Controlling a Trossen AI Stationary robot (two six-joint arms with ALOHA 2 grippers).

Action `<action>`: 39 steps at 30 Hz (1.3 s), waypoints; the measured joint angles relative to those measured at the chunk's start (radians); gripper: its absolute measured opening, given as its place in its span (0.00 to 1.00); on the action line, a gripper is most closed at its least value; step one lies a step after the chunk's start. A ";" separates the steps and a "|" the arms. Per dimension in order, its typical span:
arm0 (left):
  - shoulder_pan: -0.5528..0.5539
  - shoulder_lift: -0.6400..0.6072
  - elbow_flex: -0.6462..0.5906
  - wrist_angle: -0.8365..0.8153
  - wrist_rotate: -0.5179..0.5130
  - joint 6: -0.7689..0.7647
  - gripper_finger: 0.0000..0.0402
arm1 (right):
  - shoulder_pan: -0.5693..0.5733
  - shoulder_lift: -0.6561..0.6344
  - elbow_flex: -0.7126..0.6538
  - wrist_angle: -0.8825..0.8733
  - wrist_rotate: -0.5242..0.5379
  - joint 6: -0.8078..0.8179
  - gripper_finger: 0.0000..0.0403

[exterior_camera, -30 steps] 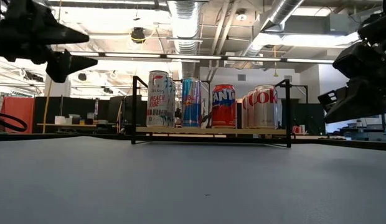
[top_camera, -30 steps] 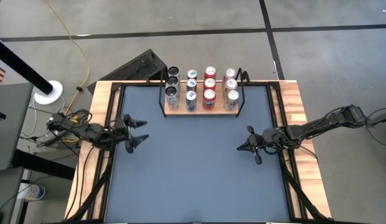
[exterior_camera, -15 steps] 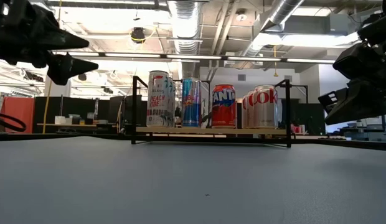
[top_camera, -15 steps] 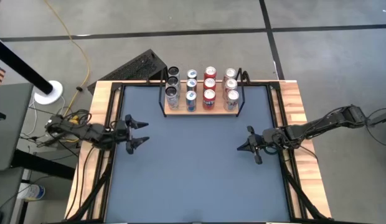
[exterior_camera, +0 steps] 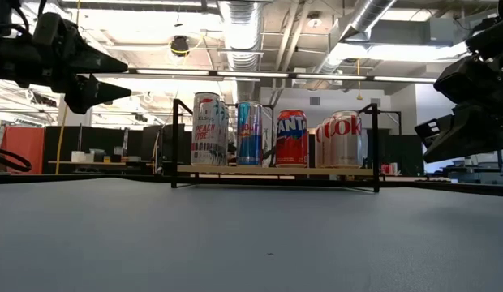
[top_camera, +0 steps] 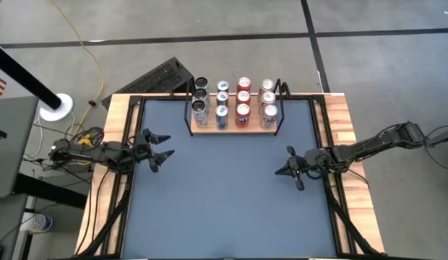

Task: Place canned beverage on shelf
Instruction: Return to Home Position

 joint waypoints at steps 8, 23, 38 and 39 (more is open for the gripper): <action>0.000 0.000 0.000 0.000 0.000 0.000 0.85 | 0.000 0.000 0.000 0.000 0.000 0.000 0.00; 0.000 0.000 0.000 0.000 0.000 0.000 0.85 | 0.000 0.000 0.000 0.000 0.000 0.000 0.00; 0.000 0.000 0.000 0.000 0.000 0.000 0.85 | 0.000 0.000 0.000 -0.005 0.000 -0.003 0.00; 0.000 0.000 0.000 0.001 0.000 0.000 0.85 | 0.000 0.000 0.000 -0.015 0.000 -0.023 0.00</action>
